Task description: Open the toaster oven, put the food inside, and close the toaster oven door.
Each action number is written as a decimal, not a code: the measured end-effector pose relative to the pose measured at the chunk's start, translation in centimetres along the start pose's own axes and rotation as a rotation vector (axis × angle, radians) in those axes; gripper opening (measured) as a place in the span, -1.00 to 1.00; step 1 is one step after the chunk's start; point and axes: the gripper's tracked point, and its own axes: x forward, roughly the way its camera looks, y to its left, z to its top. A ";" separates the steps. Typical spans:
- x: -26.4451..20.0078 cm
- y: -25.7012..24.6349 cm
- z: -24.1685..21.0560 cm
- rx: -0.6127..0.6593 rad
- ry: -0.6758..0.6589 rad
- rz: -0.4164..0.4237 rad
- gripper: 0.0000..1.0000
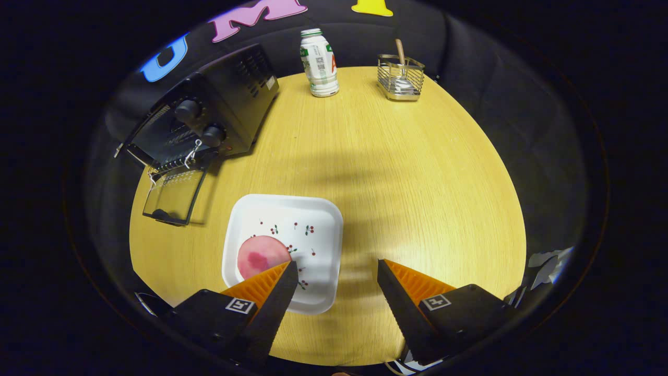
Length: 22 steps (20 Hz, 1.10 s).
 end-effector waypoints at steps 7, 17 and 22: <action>1.5 -0.5 -1.3 0.028 0.100 -0.012 0.29; 2.0 0.0 -1.9 0.196 0.227 0.110 -0.86; 1.5 0.3 -2.7 0.333 0.244 0.202 -0.89</action>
